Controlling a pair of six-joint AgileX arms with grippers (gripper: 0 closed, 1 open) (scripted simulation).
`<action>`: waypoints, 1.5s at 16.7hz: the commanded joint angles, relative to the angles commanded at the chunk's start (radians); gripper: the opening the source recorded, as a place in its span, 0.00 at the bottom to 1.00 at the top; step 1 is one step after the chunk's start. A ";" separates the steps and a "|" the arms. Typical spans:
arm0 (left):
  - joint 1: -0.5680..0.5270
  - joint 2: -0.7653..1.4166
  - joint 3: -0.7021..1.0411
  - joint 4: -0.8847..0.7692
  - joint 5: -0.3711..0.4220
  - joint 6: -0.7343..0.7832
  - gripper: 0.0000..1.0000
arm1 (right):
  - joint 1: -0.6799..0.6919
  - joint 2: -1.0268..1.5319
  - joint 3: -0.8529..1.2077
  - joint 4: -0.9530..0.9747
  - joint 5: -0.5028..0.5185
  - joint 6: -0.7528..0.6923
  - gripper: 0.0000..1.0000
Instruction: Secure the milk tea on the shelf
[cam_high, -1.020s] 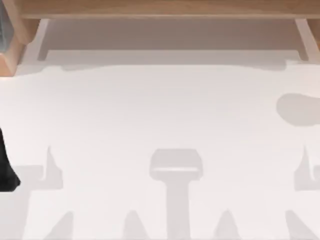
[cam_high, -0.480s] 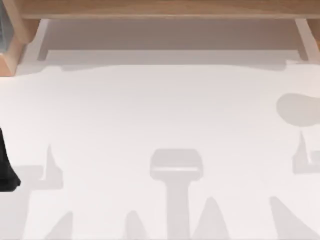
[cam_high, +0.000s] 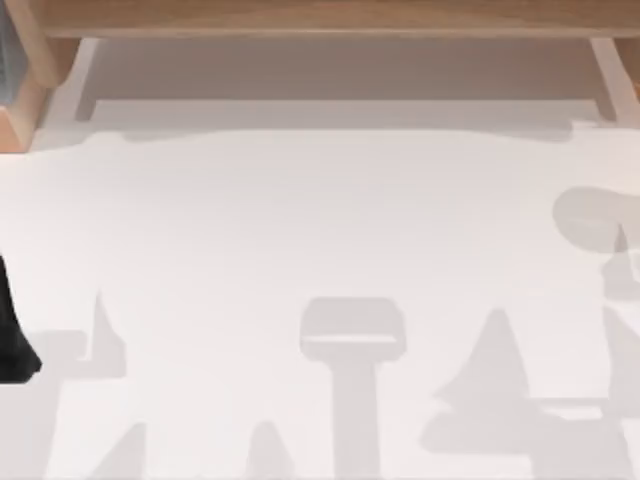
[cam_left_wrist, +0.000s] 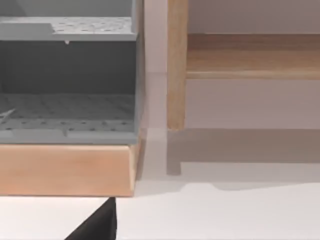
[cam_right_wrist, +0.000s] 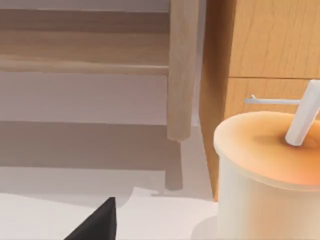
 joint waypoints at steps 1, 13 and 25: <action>0.000 0.000 0.000 0.000 0.000 0.000 1.00 | -0.018 0.102 0.010 0.077 -0.013 -0.001 1.00; 0.000 0.000 0.000 0.000 0.000 0.000 1.00 | -0.119 0.591 0.068 0.481 -0.084 -0.008 1.00; 0.000 0.000 0.000 0.000 0.000 0.000 1.00 | -0.046 0.756 0.342 0.373 -0.009 -0.002 1.00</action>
